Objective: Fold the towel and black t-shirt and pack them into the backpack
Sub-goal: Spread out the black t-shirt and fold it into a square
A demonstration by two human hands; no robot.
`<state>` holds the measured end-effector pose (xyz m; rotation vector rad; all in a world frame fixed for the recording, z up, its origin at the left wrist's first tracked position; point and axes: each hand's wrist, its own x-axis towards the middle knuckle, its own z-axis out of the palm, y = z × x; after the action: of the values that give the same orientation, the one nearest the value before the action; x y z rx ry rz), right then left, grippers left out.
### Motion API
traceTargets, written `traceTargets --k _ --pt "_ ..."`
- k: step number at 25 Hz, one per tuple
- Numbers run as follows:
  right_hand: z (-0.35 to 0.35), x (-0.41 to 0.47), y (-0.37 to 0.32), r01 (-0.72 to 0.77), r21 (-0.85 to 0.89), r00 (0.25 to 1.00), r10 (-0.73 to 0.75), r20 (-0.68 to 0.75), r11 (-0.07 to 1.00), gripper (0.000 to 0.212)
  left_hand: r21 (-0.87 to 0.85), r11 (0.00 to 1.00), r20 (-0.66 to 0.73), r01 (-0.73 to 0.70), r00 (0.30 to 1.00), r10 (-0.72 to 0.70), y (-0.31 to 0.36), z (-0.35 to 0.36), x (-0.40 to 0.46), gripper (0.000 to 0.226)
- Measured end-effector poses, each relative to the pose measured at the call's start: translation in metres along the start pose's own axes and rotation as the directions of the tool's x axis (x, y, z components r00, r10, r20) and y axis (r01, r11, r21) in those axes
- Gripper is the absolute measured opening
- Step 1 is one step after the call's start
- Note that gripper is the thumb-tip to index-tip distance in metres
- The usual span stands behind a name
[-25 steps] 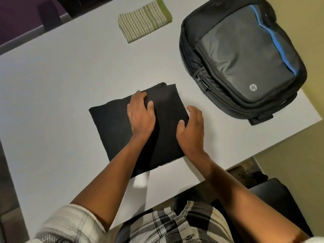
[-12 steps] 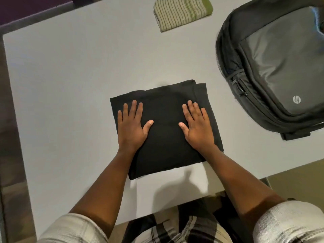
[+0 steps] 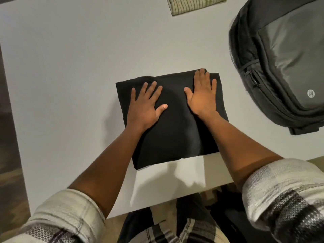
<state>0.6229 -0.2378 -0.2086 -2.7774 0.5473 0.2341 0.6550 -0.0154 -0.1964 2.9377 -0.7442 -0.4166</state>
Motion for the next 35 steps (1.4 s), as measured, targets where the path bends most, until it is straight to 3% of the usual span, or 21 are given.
traceTargets --k 3,9,12,14,17,19,21,23,24,25,27,29,32,35 --pt "-0.007 -0.022 0.007 -0.064 -0.018 0.994 0.062 -0.096 0.998 0.071 0.021 0.998 -0.025 0.056 0.998 -0.055 -0.011 0.004 -0.011 0.072" --pt "0.040 -0.136 -0.049 0.186 -0.031 0.982 -0.186 0.014 0.982 0.072 -0.026 0.978 -0.011 0.206 0.978 -0.207 -0.029 0.008 -0.048 0.073" --pt "0.036 -0.116 -0.025 0.298 -0.082 0.955 -0.298 0.016 0.951 0.065 -0.078 0.948 0.032 0.308 0.951 -0.306 -0.029 0.009 -0.056 0.074" --pt "0.025 -0.087 -0.023 0.283 -0.122 0.959 -0.283 0.012 0.951 0.064 -0.134 0.897 0.065 0.422 0.906 -0.417 -0.021 0.008 -0.060 0.074" --pt "0.005 -0.062 -0.049 0.172 -0.074 0.984 -0.175 -0.030 0.982 0.068 -0.266 0.740 0.141 0.618 0.784 -0.604 -0.011 0.005 -0.068 0.073" --pt "0.003 -0.075 -0.076 0.187 0.000 0.982 -0.187 -0.029 0.982 0.069 -0.378 0.561 0.236 0.737 0.662 -0.711 -0.003 0.002 -0.073 0.075" --pt "0.013 -0.104 -0.088 0.267 0.046 0.962 -0.269 0.044 0.963 0.067 -0.456 0.327 0.391 0.827 0.517 -0.761 0.007 -0.005 -0.081 0.080" --pt "0.024 -0.117 -0.073 0.249 0.045 0.963 -0.253 0.097 0.967 0.063 -0.456 0.198 0.509 0.868 0.437 -0.742 0.017 -0.011 -0.095 0.089" --pt "0.024 -0.115 -0.062 0.195 0.044 0.975 -0.199 0.103 0.980 0.062 -0.432 0.231 0.503 0.872 0.445 -0.740 0.019 -0.013 -0.103 0.091" --pt "0.022 -0.110 -0.052 0.132 0.046 0.986 -0.136 0.093 0.990 0.061 -0.397 0.344 0.428 0.851 0.503 -0.751 0.020 -0.013 -0.111 0.091" --pt "0.013 -0.096 -0.043 0.064 0.056 0.996 -0.067 0.053 0.996 0.061 -0.315 0.657 0.149 0.685 0.719 -0.678 0.010 -0.010 -0.116 0.084" --pt "0.003 -0.080 -0.057 0.126 0.084 0.992 -0.127 0.010 0.988 0.062 -0.288 0.861 -0.068 0.420 0.888 -0.455 -0.007 -0.010 -0.095 0.075" --pt "0.003 -0.048 -0.095 0.258 0.168 0.965 -0.261 -0.004 0.951 0.064 -0.254 0.964 -0.103 0.076 0.989 -0.105 -0.033 -0.015 -0.030 0.068" --pt "0.013 -0.007 -0.107 0.240 0.205 0.969 -0.248 0.013 0.949 0.064 -0.139 0.988 -0.028 -0.070 0.997 0.066 -0.058 -0.012 0.024 0.068"
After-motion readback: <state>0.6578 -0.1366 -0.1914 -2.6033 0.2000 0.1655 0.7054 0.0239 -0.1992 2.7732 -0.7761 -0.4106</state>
